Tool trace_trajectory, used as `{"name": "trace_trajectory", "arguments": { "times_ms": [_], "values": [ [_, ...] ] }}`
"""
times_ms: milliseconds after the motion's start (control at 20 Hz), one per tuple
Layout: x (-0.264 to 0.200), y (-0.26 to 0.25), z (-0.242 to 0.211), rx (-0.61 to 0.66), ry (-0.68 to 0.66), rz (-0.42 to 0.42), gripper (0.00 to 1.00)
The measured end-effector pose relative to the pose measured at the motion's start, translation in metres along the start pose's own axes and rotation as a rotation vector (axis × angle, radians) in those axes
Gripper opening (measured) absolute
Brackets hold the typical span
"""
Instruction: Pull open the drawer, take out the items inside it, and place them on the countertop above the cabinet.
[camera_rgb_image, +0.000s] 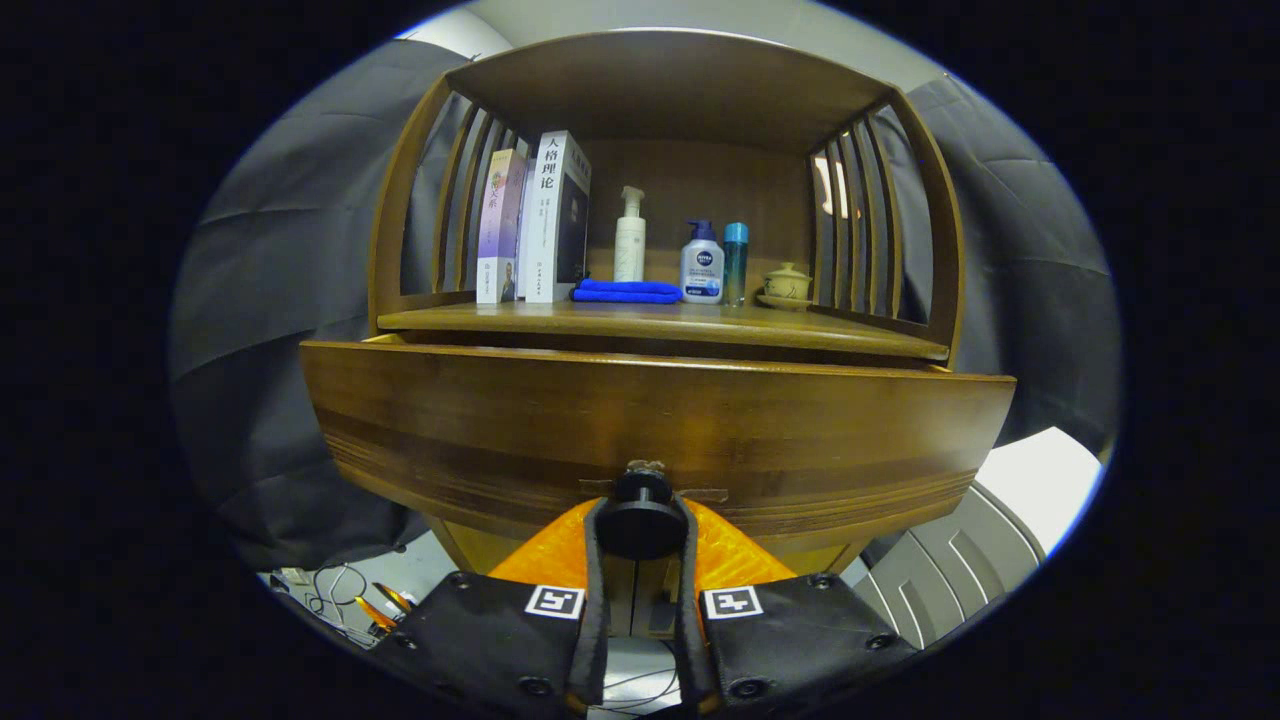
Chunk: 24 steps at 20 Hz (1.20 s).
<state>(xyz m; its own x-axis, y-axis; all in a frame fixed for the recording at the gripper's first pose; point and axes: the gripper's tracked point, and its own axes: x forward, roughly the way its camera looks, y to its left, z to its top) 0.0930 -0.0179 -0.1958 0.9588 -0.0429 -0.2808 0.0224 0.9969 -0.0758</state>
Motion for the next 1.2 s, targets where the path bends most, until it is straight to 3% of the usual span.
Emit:
{"name": "trace_trajectory", "arguments": {
  "times_ms": [600, 950, 1100, 1200],
  "values": [
    [-0.06, 0.003, -0.02, 0.006, 0.03, 0.048, 0.29],
    [-0.062, 0.003, -0.026, -0.017, 0.047, 0.067, 0.29],
    [-0.083, 0.005, -0.023, 0.03, 0.072, 0.113, 0.42],
    [-0.098, -0.005, 0.011, 0.03, 0.005, 0.123, 0.59]
  ]
}}
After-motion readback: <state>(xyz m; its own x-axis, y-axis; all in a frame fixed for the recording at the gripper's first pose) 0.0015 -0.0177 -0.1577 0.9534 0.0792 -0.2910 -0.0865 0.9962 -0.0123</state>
